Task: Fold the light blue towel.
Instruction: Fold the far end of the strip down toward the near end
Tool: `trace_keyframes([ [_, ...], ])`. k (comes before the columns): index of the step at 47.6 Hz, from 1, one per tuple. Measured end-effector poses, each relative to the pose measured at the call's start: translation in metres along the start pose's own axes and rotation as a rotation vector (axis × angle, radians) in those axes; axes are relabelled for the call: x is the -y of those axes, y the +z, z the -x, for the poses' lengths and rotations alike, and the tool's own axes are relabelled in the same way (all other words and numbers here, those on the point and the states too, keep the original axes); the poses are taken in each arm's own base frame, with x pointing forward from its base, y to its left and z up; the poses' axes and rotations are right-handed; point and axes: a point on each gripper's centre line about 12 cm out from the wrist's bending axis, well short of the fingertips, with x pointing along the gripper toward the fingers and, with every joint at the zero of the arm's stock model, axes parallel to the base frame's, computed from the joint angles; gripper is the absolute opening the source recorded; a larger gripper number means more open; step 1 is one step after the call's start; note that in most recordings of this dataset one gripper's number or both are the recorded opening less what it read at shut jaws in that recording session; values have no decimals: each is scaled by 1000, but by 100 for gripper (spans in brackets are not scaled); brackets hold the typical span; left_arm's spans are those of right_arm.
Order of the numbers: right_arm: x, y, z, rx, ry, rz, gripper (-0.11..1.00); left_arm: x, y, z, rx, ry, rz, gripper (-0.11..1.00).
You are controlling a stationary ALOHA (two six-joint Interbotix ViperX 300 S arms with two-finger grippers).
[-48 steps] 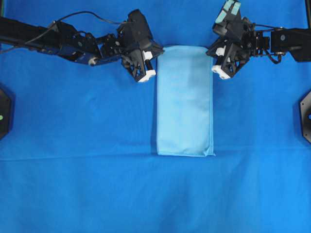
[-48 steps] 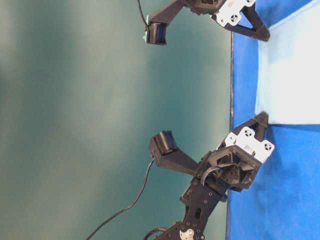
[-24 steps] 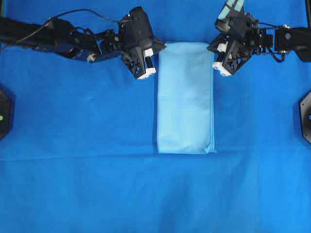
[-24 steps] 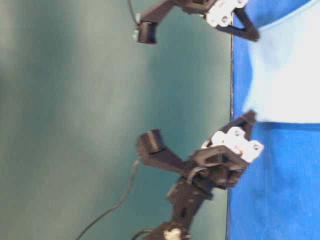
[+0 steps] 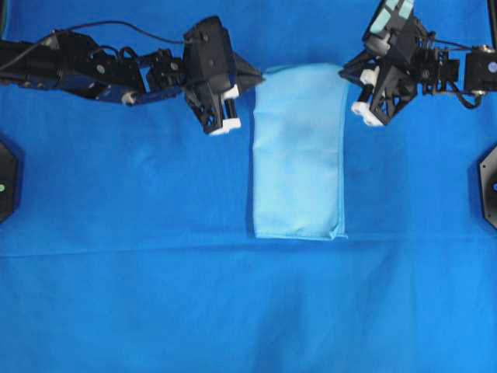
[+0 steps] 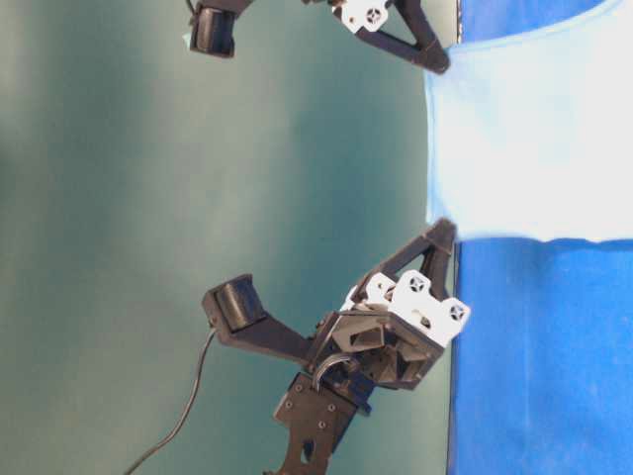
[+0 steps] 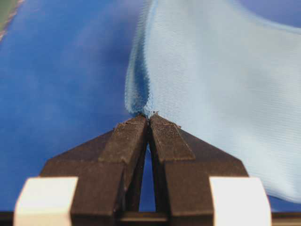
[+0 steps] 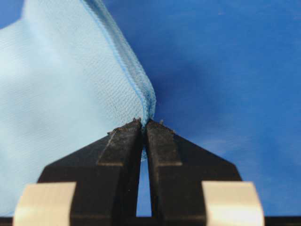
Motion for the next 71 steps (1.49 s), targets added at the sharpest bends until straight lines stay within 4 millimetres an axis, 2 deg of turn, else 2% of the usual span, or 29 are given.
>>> trace_keyframes([
  [11,-33,-14,16,-28,62,-15,3,49,10,21,28,-103,-69,1],
  [21,-74,-30,30,-68,159,-19,3,98,8,44,37,-216,-115,1],
  [34,-114,-50,34,-150,237,-3,3,137,3,55,27,-304,-122,1],
  [41,-129,-59,34,-185,265,7,3,153,-4,54,7,-338,-121,1],
  [53,-142,-73,31,-238,280,7,3,180,-19,44,-28,-387,-137,1],
  [71,-147,-74,28,-238,298,9,4,183,-20,43,-30,-392,-139,1],
])
